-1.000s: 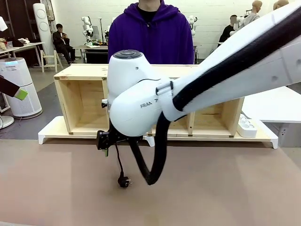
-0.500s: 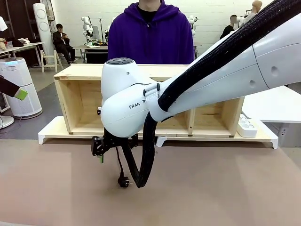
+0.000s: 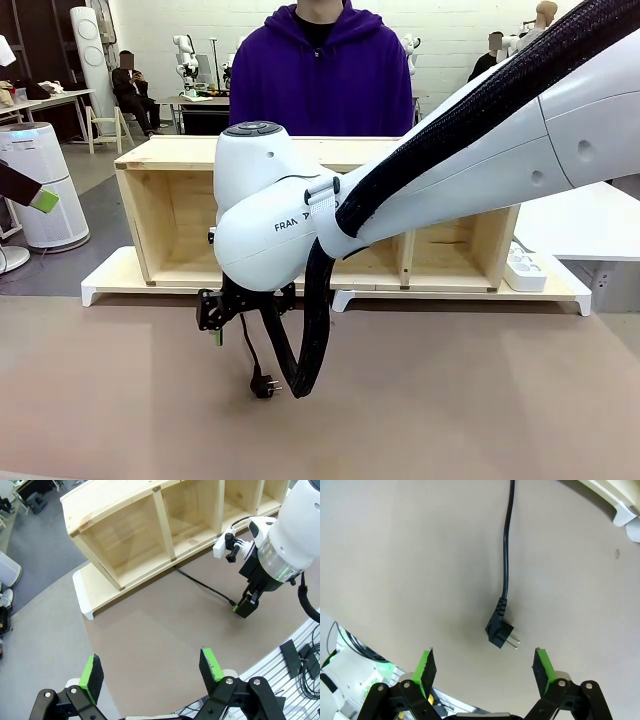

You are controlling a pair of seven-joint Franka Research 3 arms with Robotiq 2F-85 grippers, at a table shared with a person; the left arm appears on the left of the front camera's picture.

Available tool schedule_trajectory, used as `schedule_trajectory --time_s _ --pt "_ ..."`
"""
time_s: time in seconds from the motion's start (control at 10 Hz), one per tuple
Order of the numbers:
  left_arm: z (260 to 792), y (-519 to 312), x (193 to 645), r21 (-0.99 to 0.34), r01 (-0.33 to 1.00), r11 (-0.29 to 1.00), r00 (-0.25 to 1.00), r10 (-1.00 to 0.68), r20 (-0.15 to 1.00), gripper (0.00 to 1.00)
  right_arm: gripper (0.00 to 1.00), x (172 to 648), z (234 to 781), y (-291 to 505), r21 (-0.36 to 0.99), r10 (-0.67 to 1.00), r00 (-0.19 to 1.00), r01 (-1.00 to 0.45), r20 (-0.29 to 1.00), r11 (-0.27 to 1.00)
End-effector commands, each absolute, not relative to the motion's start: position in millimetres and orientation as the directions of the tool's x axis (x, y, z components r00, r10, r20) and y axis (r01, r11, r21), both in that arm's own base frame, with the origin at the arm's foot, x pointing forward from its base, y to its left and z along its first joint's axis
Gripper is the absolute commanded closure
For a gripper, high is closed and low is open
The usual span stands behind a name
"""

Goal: Perform cable management.
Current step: When the cord part of the Power Cable appears at the lower middle area of the table and stops, grasp the cord part of the Power Cable.

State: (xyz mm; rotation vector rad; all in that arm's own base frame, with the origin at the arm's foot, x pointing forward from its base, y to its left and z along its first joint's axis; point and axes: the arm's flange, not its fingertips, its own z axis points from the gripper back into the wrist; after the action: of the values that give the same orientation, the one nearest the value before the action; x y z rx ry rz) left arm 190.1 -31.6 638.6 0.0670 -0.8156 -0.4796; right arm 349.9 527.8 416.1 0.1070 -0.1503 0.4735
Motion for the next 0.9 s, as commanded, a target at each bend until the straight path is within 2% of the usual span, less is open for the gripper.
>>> schedule_trajectory --time_s 0.0,0.6,0.8 --pt "639 -31 192 0.238 0.375 0.896 0.586 -0.429 0.687 0.0 0.0 350 415 530 0.09 0.446 0.879 -0.464 0.17 0.881" --pt "639 -31 192 0.238 0.375 0.896 0.586 -0.429 0.687 0.0 0.0 349 379 530 0.072 0.445 0.884 -0.458 0.144 0.886" --pt "639 -31 192 0.238 0.375 0.896 0.586 -0.429 0.687 0.0 0.0 352 349 526 0.065 0.429 0.893 -0.44 0.138 0.895"
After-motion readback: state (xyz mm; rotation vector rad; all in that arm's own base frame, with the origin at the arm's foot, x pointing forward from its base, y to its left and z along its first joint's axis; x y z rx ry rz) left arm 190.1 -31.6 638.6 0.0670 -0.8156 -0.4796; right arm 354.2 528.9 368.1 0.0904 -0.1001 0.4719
